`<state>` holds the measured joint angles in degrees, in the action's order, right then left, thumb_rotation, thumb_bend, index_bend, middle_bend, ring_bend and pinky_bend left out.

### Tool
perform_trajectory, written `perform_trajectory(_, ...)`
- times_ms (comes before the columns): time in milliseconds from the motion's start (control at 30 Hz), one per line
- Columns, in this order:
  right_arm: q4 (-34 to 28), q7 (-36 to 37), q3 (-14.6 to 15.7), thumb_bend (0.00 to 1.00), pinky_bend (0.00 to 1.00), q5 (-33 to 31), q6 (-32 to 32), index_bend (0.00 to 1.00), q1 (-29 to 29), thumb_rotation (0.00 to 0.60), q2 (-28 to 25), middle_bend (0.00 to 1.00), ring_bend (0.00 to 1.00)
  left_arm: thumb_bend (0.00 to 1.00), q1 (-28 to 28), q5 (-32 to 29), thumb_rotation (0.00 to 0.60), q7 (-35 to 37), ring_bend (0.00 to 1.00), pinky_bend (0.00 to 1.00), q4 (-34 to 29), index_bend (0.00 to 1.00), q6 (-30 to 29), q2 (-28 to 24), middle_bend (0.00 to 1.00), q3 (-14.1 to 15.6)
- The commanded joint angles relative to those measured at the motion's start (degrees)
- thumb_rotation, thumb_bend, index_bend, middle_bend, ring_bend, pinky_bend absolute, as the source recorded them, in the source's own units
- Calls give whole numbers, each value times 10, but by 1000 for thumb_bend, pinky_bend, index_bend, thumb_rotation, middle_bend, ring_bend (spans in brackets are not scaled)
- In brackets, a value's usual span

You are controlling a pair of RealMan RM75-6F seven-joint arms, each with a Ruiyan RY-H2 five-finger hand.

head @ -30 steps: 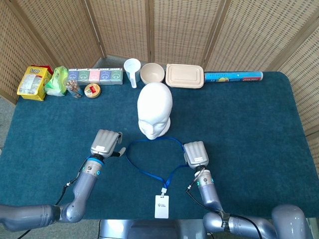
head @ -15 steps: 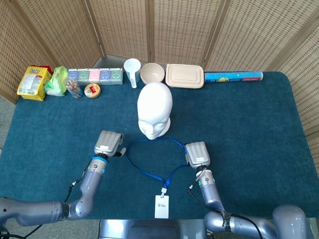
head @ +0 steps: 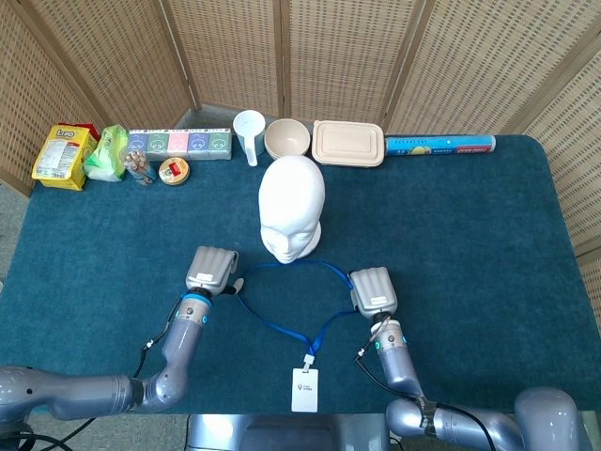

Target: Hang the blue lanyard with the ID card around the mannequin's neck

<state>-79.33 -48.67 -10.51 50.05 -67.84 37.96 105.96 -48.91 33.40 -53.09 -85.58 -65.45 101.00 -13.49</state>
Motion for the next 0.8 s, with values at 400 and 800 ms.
perform_trajectory(400,5,10,0,563,1000,0,2,659,-4,600,-1,865,1000,341,-12,-10,433,-2,1000,1000,33,512,-9,28,1000,5)
perform_trajectory(800,10,19,0,564,1000,1,6,660,-7,600,1,866,1000,372,-12,-3,434,6,1000,1000,48,549,-11,41,1000,8)
